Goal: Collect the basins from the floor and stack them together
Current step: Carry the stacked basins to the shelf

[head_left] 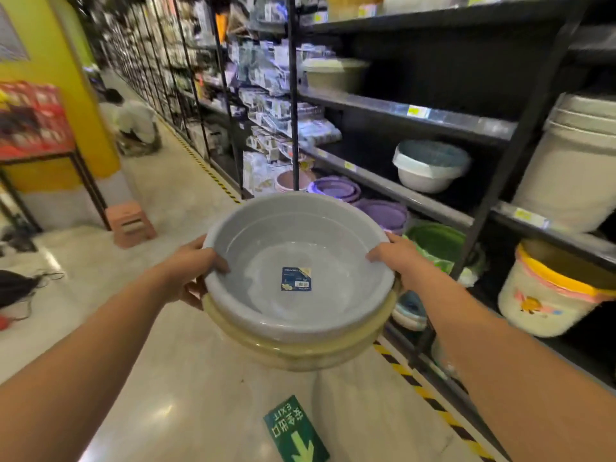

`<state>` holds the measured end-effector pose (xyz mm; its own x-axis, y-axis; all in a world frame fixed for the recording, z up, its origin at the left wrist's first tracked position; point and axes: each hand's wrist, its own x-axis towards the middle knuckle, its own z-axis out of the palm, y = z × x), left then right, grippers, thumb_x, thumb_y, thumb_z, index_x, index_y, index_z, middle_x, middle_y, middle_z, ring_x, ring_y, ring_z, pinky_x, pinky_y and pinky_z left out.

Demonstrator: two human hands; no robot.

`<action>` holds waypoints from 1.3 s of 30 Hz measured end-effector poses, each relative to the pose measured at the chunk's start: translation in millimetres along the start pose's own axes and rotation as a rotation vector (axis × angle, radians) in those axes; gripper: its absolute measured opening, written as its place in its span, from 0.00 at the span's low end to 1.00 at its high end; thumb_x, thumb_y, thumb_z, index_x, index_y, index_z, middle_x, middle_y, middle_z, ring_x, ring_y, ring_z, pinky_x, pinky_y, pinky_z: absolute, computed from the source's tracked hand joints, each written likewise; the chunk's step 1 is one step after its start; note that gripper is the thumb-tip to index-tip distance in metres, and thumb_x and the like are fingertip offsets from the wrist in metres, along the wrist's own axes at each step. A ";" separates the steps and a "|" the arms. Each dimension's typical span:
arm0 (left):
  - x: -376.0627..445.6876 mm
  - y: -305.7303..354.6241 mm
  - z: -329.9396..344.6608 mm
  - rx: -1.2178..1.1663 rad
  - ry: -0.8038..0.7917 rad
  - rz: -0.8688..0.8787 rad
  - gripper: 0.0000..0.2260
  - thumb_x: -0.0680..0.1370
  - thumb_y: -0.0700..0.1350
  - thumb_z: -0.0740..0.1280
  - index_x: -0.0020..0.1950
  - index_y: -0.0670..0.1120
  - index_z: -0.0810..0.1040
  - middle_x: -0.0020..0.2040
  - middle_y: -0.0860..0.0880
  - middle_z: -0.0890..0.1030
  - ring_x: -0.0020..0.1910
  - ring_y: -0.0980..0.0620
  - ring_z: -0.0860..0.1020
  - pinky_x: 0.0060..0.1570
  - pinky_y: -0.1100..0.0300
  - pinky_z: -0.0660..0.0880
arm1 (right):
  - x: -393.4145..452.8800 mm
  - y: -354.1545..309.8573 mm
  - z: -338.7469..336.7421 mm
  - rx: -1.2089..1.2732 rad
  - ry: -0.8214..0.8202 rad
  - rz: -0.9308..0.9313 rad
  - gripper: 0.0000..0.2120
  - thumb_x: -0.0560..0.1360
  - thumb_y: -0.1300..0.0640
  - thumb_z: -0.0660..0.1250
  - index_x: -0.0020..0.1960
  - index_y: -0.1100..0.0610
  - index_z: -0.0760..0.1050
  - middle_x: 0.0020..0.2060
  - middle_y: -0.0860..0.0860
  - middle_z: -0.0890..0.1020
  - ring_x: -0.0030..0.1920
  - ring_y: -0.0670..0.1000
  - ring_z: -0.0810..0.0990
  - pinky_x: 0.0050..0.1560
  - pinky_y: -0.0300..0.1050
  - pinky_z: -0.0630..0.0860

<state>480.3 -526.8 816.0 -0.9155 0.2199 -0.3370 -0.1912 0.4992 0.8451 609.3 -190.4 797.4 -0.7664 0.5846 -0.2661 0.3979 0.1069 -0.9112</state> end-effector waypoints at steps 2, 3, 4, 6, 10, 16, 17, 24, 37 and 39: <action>-1.3 12.0 -11.5 -0.009 0.007 0.006 0.17 0.66 0.40 0.70 0.48 0.59 0.77 0.41 0.39 0.78 0.33 0.42 0.75 0.35 0.34 0.80 | -2.6 -19.8 -1.0 -0.013 0.012 -0.006 0.20 0.69 0.63 0.70 0.60 0.51 0.77 0.51 0.60 0.83 0.45 0.61 0.83 0.46 0.66 0.80; -0.4 16.4 -16.7 -0.010 0.010 0.011 0.17 0.66 0.40 0.70 0.49 0.59 0.77 0.41 0.39 0.78 0.33 0.42 0.75 0.36 0.33 0.79 | -2.5 -27.5 -0.9 -0.013 0.014 -0.006 0.20 0.69 0.63 0.70 0.59 0.51 0.77 0.50 0.60 0.82 0.44 0.62 0.82 0.46 0.69 0.79; 1.5 20.0 -21.8 -0.017 0.011 0.013 0.17 0.65 0.40 0.70 0.49 0.59 0.78 0.41 0.39 0.78 0.32 0.43 0.75 0.35 0.33 0.79 | -1.7 -34.5 0.1 -0.015 0.010 0.002 0.20 0.69 0.63 0.70 0.59 0.50 0.77 0.51 0.60 0.82 0.45 0.63 0.82 0.46 0.71 0.78; 8.1 24.2 -31.2 -0.032 0.002 0.010 0.17 0.63 0.40 0.71 0.44 0.61 0.79 0.41 0.39 0.78 0.31 0.42 0.75 0.35 0.34 0.80 | 0.7 -45.8 4.3 -0.028 -0.003 0.025 0.22 0.69 0.61 0.69 0.61 0.46 0.76 0.52 0.60 0.80 0.48 0.64 0.80 0.45 0.71 0.78; 26.9 27.1 -45.1 -0.051 -0.009 0.011 0.15 0.62 0.41 0.71 0.37 0.62 0.80 0.41 0.40 0.79 0.33 0.42 0.75 0.35 0.36 0.80 | 10.3 -55.7 18.2 -0.027 -0.009 0.043 0.24 0.70 0.60 0.69 0.64 0.45 0.74 0.53 0.59 0.79 0.49 0.64 0.79 0.46 0.68 0.79; 71.8 21.2 -48.4 -0.068 -0.053 -0.021 0.15 0.61 0.41 0.73 0.38 0.62 0.81 0.46 0.39 0.80 0.37 0.40 0.77 0.35 0.38 0.80 | 43.3 -52.6 39.6 -0.014 0.027 0.072 0.24 0.70 0.60 0.71 0.64 0.45 0.75 0.53 0.58 0.80 0.49 0.65 0.80 0.46 0.70 0.78; 81.9 20.4 -46.6 -0.067 -0.062 -0.032 0.15 0.61 0.41 0.73 0.40 0.61 0.81 0.46 0.39 0.80 0.37 0.40 0.77 0.36 0.37 0.80 | 52.4 -51.4 42.6 -0.013 0.034 0.082 0.23 0.69 0.60 0.71 0.63 0.46 0.76 0.53 0.58 0.80 0.48 0.64 0.80 0.46 0.70 0.78; 191.0 23.9 -18.1 -0.070 -0.088 -0.140 0.24 0.61 0.41 0.73 0.55 0.56 0.78 0.43 0.43 0.76 0.34 0.44 0.70 0.34 0.40 0.80 | 162.9 -35.8 64.7 -0.029 0.019 0.179 0.24 0.66 0.57 0.72 0.61 0.47 0.75 0.52 0.58 0.79 0.50 0.65 0.79 0.42 0.66 0.79; 428.6 77.0 50.2 -0.118 -0.098 -0.222 0.29 0.54 0.44 0.73 0.53 0.65 0.79 0.43 0.44 0.80 0.25 0.46 0.75 0.30 0.49 0.78 | 428.8 -48.9 81.6 -0.013 -0.024 0.206 0.28 0.68 0.62 0.70 0.67 0.47 0.73 0.48 0.51 0.81 0.46 0.57 0.81 0.35 0.46 0.77; 465.4 81.5 56.5 -0.136 -0.095 -0.214 0.30 0.54 0.45 0.74 0.52 0.68 0.79 0.45 0.44 0.82 0.29 0.44 0.78 0.30 0.49 0.79 | 463.8 -49.9 87.6 -0.001 -0.020 0.209 0.29 0.68 0.63 0.70 0.68 0.48 0.72 0.47 0.49 0.80 0.45 0.55 0.81 0.34 0.44 0.75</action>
<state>58.6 -336.5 704.6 -0.8128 0.2022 -0.5464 -0.4288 0.4272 0.7960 189.8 4.9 691.9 -0.6770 0.5784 -0.4552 0.5496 -0.0141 -0.8353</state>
